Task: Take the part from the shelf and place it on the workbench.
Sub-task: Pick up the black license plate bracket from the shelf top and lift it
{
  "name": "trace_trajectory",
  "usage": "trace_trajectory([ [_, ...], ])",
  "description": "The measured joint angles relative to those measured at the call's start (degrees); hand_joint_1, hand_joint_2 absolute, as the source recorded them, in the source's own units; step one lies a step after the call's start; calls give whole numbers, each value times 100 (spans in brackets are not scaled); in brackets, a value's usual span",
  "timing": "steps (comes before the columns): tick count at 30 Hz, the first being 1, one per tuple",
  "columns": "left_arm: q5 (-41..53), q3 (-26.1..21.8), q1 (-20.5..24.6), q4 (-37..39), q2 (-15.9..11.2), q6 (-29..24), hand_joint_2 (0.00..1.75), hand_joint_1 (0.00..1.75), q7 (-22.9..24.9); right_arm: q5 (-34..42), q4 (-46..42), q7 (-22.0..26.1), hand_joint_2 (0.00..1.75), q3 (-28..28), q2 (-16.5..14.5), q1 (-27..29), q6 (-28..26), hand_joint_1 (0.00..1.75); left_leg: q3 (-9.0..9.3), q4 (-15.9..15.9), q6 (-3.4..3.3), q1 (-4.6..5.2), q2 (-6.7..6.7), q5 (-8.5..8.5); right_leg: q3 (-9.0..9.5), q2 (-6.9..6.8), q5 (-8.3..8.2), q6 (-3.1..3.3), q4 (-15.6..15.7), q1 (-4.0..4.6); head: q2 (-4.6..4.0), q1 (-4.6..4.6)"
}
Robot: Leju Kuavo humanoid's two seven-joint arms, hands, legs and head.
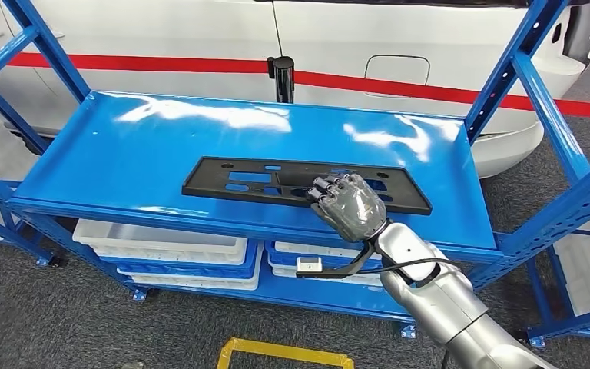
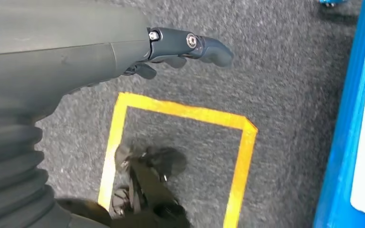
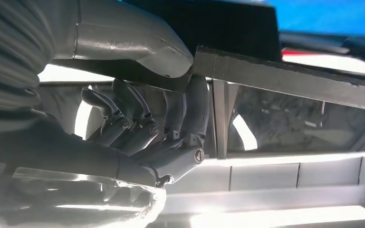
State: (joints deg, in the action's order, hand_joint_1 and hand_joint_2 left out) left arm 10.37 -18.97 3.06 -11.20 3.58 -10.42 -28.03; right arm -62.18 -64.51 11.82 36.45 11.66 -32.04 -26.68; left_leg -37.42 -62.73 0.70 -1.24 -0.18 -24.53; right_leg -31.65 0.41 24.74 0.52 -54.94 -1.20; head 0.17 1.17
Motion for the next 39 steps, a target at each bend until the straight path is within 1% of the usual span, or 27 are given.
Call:
trace_trajectory([
  [1, -11, -10, 3, 0, -3, -16, 175, 0, 22, -1, -89, 0, 175, -19, 13, 11, -10, 169, 164, 340, -28, 11, -2, 133, 15, 6, 18, -21, -1, 17, 0, -3],
  [2, -19, -22, 5, 1, -4, -55, 175, 0, 68, -5, -197, 0, 175, -47, 29, 33, -25, 169, 258, 538, -61, 28, -4, 184, 19, 8, 32, -44, -1, 31, 0, -1],
  [4, -24, -38, 4, 1, -5, -101, 175, 0, 174, -24, -405, 0, 175, -104, 60, 86, -50, 169, 279, 602, -122, 61, -8, 160, 15, 8, 50, -95, 7, 43, 0, -3],
  [6, -23, -44, -1, 1, -2, -99, 175, 0, 300, -56, -648, 1, 175, -163, 95, 137, -49, 169, 320, 660, -203, 57, -7, 175, -5, 1, 92, -149, -21, 44, 0, -6],
  [8, -23, -52, 1, 1, 5, -90, 175, 0, 402, -80, -891, -1, 175, -228, 130, 170, -36, 169, 375, 734, -290, 50, -3, 203, -209, -5, 291, -130, -424, 52, 0, -16],
  [10, -23, -65, 4, 1, 10, -88, 175, 0, 445, -87, -1033, -5, 175, -268, 151, 205, -28, 169, 383, 744, -337, 70, -4, 197, -593, -6, 590, -70, -1175, 48, 0, -22],
  [12, -23, -76, 1, 1, 12, -87, 175, 0, 460, -91, -1109, -7, 175, -284, 172, 256, -25, 169, 386, 742, -351, 86, -17, 185, -922, -6, 757, -81, -1755, 46, 0, -23],
  [13, -23, -79, -1, 1, 14, -87, 175, 0, 466, -92, -1142, -7, 175, -289, 183, 276, -24, 169, 388, 739, -352, 92, -27, 180, -990, -6, 751, -109, -1845, 46, 0, -25],
  [14, -23, -81, -3, 1, 16, -86, 175, 0, 476, -95, -1172, -7, 175, -293, 194, 289, -23, 169, 392, 733, -348, 96, -37, 173, -964, -7, 668, -151, -1741, 46, 0, -26],
  [16, -11, -83, -2, 1, 24, -92, 175, 0, 516, -103, -1232, -7, 175, -308, 212, 295, -22, 169, 398, 702, -321, 98, -56, 148, -623, -17, 332, -243, -985, 37, 0, -30],
  [17, -2, -83, -2, 1, 27, -97, 175, 0, 547, -107, -1261, -7, 175, -322, 219, 294, -23, 169, 398, 680, -300, 101, -63, 130, -435, -28, 174, -264, -569, 29, 0, -32],
  [18, 15, -83, 0, 1, 30, -102, 175, 0, 584, -109, -1287, -7, 175, -338, 222, 293, -23, 169, 390, 652, -272, 117, -69, 106, -278, -35, 58, -259, -259, 30, 0, -34],
  [19, 33, -83, -1, 1, 31, -103, 175, 0, 618, -108, -1313, -8, 175, -351, 222, 290, -22, 169, 380, 628, -245, 132, -73, 86, -212, -38, 8, -229, -128, 28, 0, -33],
  [21, 83, -83, -4, 1, 31, -93, 175, 0, 668, -107, -1344, -14, 175, -374, 225, 288, 8, 169, 365, 596, -201, 148, -74, 63, -189, -29, -18, -157, -110, 41, 0, -22],
  [22, 111, -81, -7, 1, 27, -80, 175, 0, 680, -112, -1354, -19, 175, -384, 227, 287, 40, 169, 359, 581, -183, 135, -74, 53, -191, -26, -27, -124, -114, 20, 0, -19],
  [24, 166, -77, -9, 1, 24, -51, 175, 0, 686, -160, -1355, -41, 175, -399, 226, 291, 115, 169, 279, 358, -114, 105, -55, -108, -169, -25, -39, -68, -106, -10, 0, -4],
  [25, 189, -75, -8, 1, 21, -36, 175, 0, 686, -201, -1352, -59, 175, -402, 217, 298, 135, 169, 154, 60, -72, 88, -40, -286, -157, -26, -43, -45, -101, -26, 0, 6],
  [27, 216, -72, -8, 1, 24, -5, 175, 0, 685, -280, -1340, -103, 175, -401, 193, 334, 148, 169, -205, -740, -4, 59, -11, -672, -151, -26, -40, -19, -103, -9, 0, 24],
  [28, 222, -72, -9, 1, 24, 7, 175, 0, 685, -307, -1335, -121, 175, -401, 186, 360, 148, 169, -337, -1015, 9, 51, -6, -757, -151, -26, -39, -19, -105, -1, 0, 23],
  [29, 224, -72, -11, 1, 24, 14, 175, 0, 685, -323, -1331, -133, 175, -401, 183, 384, 148, 169, -365, -1066, 7, 49, -5, -721, -149, -25, -38, -20, -106, 4, 0, 25],
  [30, 224, -72, -10, 1, 22, 15, 175, 0, 685, -332, -1331, -138, 175, -402, 183, 400, 148, 169, -239, -811, -17, 50, -6, -548, -144, -20, -38, -20, -106, 10, 0, 25],
  [32, 224, -72, -4, 1, 14, 15, 175, 0, 685, -339, -1334, -144, 175, -408, 183, 410, 148, 169, 174, 5, -99, 64, -11, -164, -132, -9, -38, -23, -103, 17, 0, 24],
  [33, 224, -72, 0, 1, 9, 16, 175, 0, 685, -341, -1335, -146, 175, -414, 184, 411, 148, 169, 342, 338, -142, 82, -10, -42, -135, -5, -41, -28, -104, 33, 0, 22],
  [34, 224, -72, 3, 1, 6, 18, 175, 0, 684, -344, -1336, -150, 175, -421, 184, 414, 148, 169, 408, 475, -171, 101, -9, -13, -143, -5, -46, -39, -106, 41, 0, 22],
  [36, 224, -73, 4, 1, 3, 28, 175, 0, 681, -355, -1342, -158, 175, -440, 185, 433, 150, 169, 418, 532, -214, 137, -4, 1, -157, -11, -72, -81, -96, 56, 0, 22],
  [37, 229, -73, 4, 1, 4, 32, 175, 0, 681, -360, -1348, -161, 175, -452, 187, 444, 151, 169, 425, 572, -250, 124, 1, 35, -168, -16, -75, -106, -92, 60, 0, 21],
  [39, 240, -72, 15, 1, 10, 39, 175, 0, 678, -367, -1360, -162, 175, -485, 195, 457, 156, 169, 437, 681, -331, 108, 15, 128, -253, -23, 42, -117, -230, 78, 0, 10],
])
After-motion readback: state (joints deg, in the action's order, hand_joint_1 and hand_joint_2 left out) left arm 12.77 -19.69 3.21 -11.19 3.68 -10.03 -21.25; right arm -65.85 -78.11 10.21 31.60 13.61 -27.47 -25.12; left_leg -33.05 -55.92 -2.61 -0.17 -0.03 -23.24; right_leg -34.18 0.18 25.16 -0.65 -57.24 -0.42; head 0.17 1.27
